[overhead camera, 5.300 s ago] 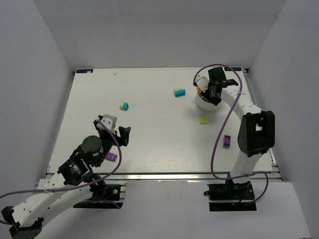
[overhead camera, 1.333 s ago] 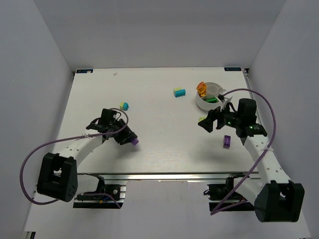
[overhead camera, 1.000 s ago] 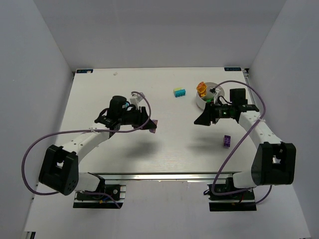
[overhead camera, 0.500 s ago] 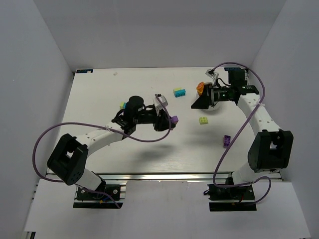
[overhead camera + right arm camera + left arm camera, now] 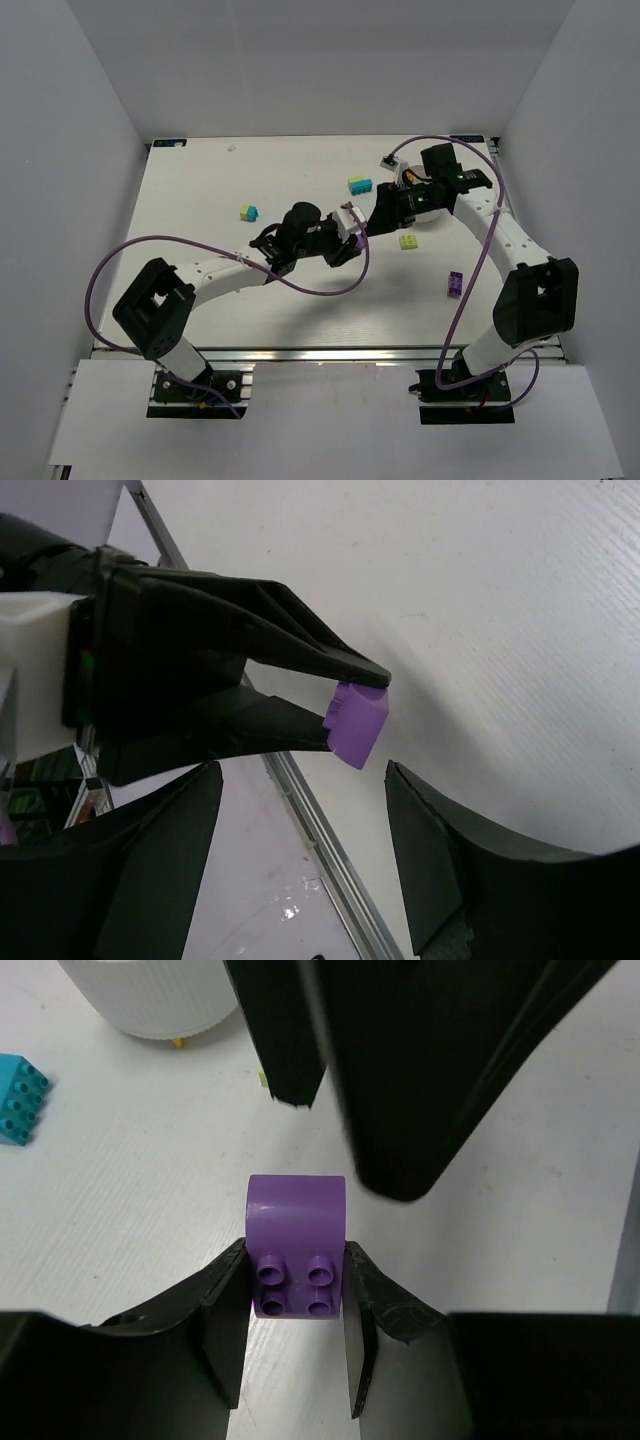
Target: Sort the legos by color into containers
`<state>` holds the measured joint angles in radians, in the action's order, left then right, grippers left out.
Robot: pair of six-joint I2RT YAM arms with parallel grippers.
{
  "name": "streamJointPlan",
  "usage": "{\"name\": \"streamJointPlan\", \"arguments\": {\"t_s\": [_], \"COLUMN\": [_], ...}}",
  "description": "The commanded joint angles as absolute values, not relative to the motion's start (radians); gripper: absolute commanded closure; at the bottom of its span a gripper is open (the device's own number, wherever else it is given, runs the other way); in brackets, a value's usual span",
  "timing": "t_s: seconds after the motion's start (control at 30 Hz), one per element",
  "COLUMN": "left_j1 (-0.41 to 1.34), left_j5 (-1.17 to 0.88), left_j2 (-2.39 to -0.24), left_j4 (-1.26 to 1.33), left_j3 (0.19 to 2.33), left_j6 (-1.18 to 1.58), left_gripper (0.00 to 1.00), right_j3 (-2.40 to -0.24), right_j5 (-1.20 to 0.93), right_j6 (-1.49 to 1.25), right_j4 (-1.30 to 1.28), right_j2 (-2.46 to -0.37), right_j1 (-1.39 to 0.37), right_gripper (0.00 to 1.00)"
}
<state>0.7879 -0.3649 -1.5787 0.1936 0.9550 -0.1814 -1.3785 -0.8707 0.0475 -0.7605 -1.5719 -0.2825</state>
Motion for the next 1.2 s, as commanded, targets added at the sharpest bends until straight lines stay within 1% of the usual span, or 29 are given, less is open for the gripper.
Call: {"name": "streamJointPlan", "arguments": {"t_s": [0.0,0.17,0.33,0.6,0.7,0.77,0.8,0.83,0.87,0.9,0.93,0.97,1.0,1.07,1.1,1.17], "left_j1": [0.816,0.834,0.854,0.884,0.884,0.884,0.884,0.884,0.884,0.884,0.893,0.893,0.893,0.893,0.893,0.867], "left_j5": [-0.267,-0.229,-0.229,-0.207,-0.195,-0.196,-0.198,-0.201,-0.201,-0.198,-0.192,-0.186,-0.172,-0.149,-0.126,-0.109], "left_j2": [-1.563,-1.546,-1.545,-1.562,-1.566,-1.569,-1.575,-1.578,-1.58,-1.582,-1.586,-1.583,-1.579,-1.552,-1.537,-1.482], "left_j4": [0.161,0.164,0.163,0.153,0.153,0.147,0.144,0.141,0.127,0.123,0.117,0.118,0.121,0.139,0.146,0.167], "left_j3": [1.011,1.019,1.035,1.08,1.092,1.101,1.104,1.109,1.12,1.126,1.13,1.134,1.131,1.12,1.103,1.082], "left_j6": [-0.216,-0.219,-0.216,-0.201,-0.196,-0.193,-0.192,-0.189,-0.183,-0.181,-0.172,-0.164,-0.155,-0.126,-0.118,-0.074], "left_gripper": [1.0,1.0,1.0,1.0,1.0,1.0,1.0,0.98,0.93,0.78,0.69,0.58,0.43,0.32,0.25,0.06], "right_j3": [-1.41,-1.376,-1.385,-1.384,-1.378,-1.379,-1.381,-1.382,-1.385,-1.387,-1.388,-1.397,-1.405,-1.428,-1.455,-1.477], "right_j5": [-0.822,-0.763,-0.769,-0.764,-0.762,-0.768,-0.769,-0.77,-0.769,-0.769,-0.77,-0.767,-0.759,-0.715,-0.691,-0.634], "right_j6": [0.009,-0.044,-0.06,-0.063,-0.063,-0.064,-0.063,-0.061,-0.061,-0.063,-0.057,-0.052,-0.048,-0.02,-0.012,-0.005], "right_j4": [-0.785,-0.744,-0.732,-0.732,-0.732,-0.732,-0.732,-0.729,-0.729,-0.729,-0.729,-0.732,-0.742,-0.761,-0.767,-0.784], "right_j2": [-1.601,-1.598,-1.608,-1.632,-1.629,-1.628,-1.625,-1.623,-1.618,-1.614,-1.611,-1.608,-1.603,-1.595,-1.595,-1.591], "right_j1": [-0.298,-0.301,-0.304,-0.322,-0.322,-0.321,-0.321,-0.321,-0.321,-0.321,-0.318,-0.314,-0.314,-0.304,-0.299,-0.264], "right_gripper": [0.28,0.28,0.29,0.37,0.45,0.55,0.62,0.74,0.8,0.87,0.92,1.0,1.0,1.0,1.0,1.0]}}
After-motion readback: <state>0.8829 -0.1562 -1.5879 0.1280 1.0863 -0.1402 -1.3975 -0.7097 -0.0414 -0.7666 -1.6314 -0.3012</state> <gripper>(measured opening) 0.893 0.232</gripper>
